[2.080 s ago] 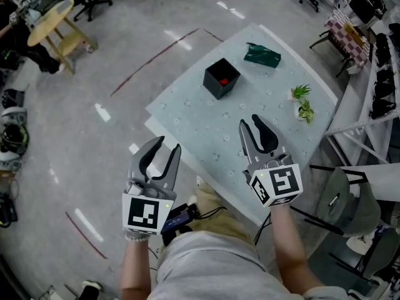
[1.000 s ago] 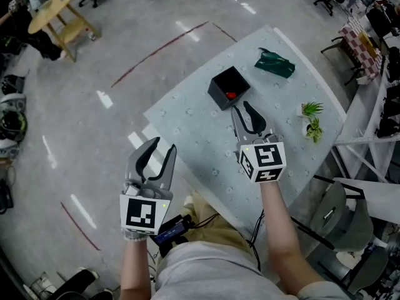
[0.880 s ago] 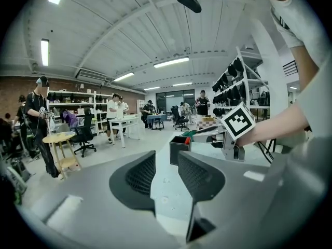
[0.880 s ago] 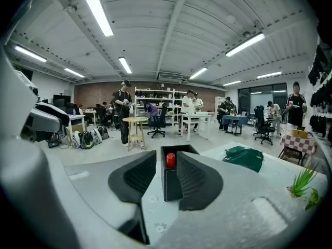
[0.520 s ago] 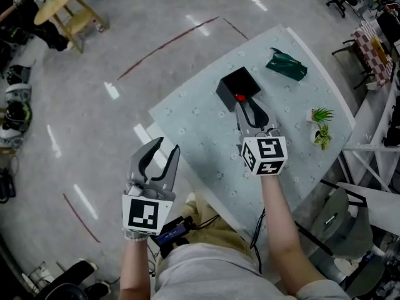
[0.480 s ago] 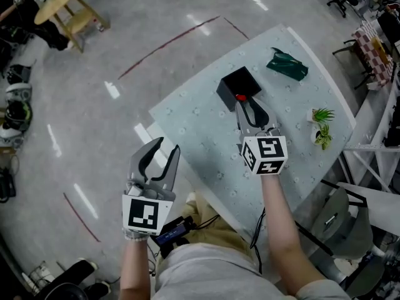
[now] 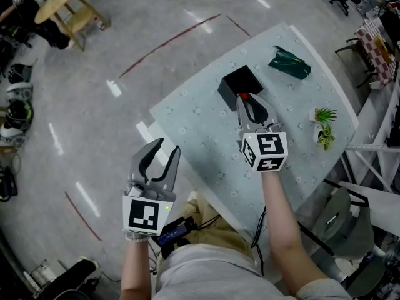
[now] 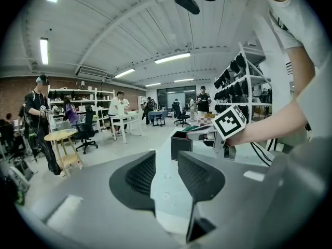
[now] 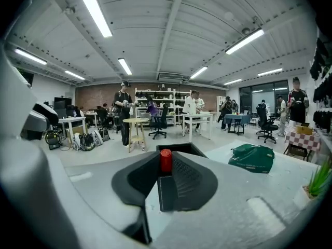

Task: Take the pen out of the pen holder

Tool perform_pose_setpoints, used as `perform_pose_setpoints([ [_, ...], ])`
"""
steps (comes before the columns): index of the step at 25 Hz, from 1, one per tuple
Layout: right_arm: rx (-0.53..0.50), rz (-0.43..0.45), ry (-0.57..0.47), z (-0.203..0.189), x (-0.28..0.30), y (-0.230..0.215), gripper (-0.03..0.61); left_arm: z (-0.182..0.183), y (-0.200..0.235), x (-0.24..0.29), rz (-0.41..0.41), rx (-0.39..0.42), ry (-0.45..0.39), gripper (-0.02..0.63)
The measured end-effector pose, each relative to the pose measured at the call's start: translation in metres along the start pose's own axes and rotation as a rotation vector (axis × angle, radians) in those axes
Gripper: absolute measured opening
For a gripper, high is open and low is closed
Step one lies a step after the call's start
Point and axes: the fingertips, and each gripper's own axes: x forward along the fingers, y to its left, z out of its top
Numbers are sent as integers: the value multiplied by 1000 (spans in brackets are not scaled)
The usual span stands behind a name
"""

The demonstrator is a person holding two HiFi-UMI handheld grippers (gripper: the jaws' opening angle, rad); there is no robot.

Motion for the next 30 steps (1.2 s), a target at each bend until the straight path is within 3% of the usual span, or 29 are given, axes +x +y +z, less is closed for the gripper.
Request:
perform_pose_setpoints([
  [20,-40,-54,-175,72,-49,1,64,31,-12,-15,-35,47,-89,124],
  [30,-39,-86,-253,109,-102,13,64,52,-25,-34,-52,72,-155,80],
])
